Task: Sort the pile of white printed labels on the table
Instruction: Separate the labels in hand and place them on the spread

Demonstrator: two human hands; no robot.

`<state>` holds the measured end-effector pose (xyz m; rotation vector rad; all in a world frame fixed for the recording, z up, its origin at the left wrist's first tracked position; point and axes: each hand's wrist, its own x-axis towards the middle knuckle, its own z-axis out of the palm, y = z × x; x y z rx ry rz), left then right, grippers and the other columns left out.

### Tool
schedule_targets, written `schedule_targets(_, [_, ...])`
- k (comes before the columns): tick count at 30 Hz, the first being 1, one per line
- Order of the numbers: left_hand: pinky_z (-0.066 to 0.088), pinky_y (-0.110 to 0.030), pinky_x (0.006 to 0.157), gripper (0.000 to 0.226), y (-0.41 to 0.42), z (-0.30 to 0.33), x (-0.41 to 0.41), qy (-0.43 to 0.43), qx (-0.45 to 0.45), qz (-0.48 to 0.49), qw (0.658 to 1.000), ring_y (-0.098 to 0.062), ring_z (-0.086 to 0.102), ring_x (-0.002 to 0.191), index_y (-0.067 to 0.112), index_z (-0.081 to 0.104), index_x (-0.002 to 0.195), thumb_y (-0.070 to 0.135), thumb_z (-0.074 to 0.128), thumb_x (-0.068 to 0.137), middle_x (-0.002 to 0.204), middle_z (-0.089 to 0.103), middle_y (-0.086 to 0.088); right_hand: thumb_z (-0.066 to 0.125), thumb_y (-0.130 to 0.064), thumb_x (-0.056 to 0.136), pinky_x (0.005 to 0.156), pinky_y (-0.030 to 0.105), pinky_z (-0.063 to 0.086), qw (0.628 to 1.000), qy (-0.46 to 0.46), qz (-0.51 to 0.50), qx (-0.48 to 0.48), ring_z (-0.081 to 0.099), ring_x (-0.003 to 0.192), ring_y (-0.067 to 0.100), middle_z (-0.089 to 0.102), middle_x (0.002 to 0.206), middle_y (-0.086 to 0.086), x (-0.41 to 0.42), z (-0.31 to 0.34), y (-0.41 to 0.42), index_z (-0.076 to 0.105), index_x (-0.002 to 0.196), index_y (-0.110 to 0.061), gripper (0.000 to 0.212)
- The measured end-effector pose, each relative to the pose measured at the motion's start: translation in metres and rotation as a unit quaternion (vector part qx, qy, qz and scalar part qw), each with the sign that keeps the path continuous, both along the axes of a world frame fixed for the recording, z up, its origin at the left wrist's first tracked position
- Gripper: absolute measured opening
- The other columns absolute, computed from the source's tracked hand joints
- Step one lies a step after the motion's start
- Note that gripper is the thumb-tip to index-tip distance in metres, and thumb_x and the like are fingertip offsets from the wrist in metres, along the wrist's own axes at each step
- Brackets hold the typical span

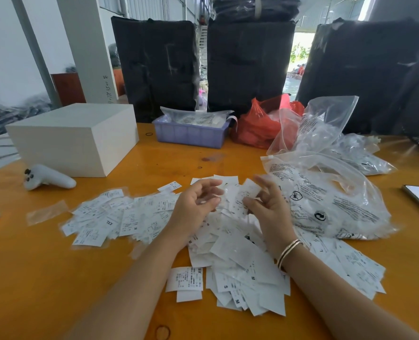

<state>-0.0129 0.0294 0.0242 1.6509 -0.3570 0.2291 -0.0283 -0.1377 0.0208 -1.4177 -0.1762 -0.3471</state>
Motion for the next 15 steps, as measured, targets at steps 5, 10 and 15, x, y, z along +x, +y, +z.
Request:
schedule_targets(5, [0.053, -0.015, 0.067, 0.029, -0.0023, 0.0027, -0.0016, 0.025, -0.031, -0.04, 0.998, -0.007, 0.069, 0.091, 0.027, 0.065, 0.103, 0.002, 0.061, 0.09, 0.097, 0.074, 0.013, 0.062, 0.003, 0.084, 0.066, 0.023, 0.056, 0.989, 0.054, 0.046, 0.129, 0.068, 0.075, 0.017, 0.07, 0.076, 0.001, -0.0018, 0.0038, 0.0006, 0.062, 0.104, -0.015, 0.027])
schedule_targets(10, [0.053, -0.016, 0.066, 0.025, -0.0029, 0.0025, -0.0018, 0.036, -0.057, -0.036, 0.997, -0.009, 0.07, 0.088, 0.026, 0.064, 0.104, 0.006, 0.062, 0.09, 0.093, 0.074, 0.009, 0.062, -0.004, 0.085, 0.059, 0.023, 0.055, 0.981, 0.073, 0.045, 0.175, 0.068, 0.069, 0.019, 0.071, 0.079, 0.009, -0.0026, 0.0049, 0.0007, 0.062, 0.075, -0.011, 0.012])
schedule_targets(15, [0.052, -0.016, 0.068, 0.026, -0.0022, 0.003, -0.0015, 0.054, -0.104, -0.034, 0.992, -0.007, 0.068, 0.088, 0.027, 0.069, 0.099, 0.005, 0.068, 0.085, 0.085, 0.073, 0.01, 0.061, -0.004, 0.086, 0.05, 0.019, 0.049, 0.979, 0.065, 0.025, 0.192, 0.067, 0.06, 0.018, 0.07, 0.072, 0.005, -0.0009, 0.0059, -0.0019, 0.057, 0.08, -0.012, 0.011])
